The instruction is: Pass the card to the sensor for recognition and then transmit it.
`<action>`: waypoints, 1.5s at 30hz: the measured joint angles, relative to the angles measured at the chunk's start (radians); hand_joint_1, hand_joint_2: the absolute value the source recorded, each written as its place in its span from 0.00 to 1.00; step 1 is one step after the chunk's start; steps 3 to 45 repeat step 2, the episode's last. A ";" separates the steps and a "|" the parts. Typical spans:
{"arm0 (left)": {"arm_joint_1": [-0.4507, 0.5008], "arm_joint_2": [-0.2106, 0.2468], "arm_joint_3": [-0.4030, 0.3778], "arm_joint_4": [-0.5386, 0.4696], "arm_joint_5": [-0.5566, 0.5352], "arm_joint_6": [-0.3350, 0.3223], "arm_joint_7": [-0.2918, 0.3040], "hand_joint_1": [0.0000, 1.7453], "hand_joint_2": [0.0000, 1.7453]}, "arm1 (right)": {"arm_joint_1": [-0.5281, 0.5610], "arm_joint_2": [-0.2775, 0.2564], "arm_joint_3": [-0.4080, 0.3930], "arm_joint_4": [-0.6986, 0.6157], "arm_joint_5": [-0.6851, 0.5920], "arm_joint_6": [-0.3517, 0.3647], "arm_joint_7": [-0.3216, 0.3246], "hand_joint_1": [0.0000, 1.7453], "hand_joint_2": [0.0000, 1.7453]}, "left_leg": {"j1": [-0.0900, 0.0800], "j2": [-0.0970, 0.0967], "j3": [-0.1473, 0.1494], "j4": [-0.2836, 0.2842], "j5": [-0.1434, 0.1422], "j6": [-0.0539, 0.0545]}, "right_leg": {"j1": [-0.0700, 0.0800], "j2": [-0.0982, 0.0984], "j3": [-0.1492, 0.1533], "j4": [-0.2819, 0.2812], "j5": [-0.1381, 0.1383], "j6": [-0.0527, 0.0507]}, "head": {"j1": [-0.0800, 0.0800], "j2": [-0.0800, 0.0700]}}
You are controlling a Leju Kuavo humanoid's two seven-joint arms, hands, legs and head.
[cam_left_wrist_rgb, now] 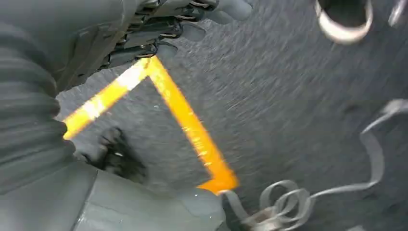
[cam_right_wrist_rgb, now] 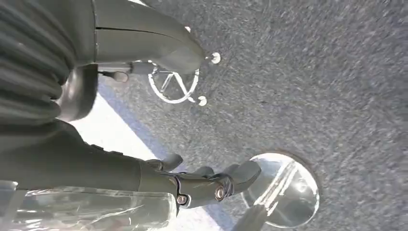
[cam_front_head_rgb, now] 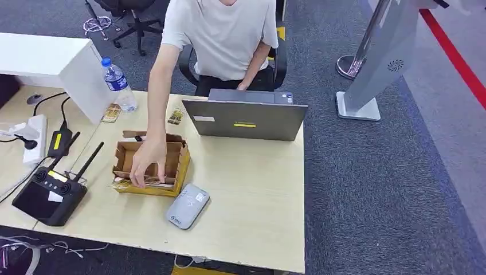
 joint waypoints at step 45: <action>0.003 -0.019 -0.065 0.001 -0.009 -0.004 0.008 0.00 1.00 | -0.008 -0.006 0.035 0.039 -0.008 -0.014 0.008 0.00 1.00 | 0.000 0.000 0.000 0.000 0.000 0.000 | 0.000 0.000 0.000 0.000 0.000 0.000 | 0.000 0.000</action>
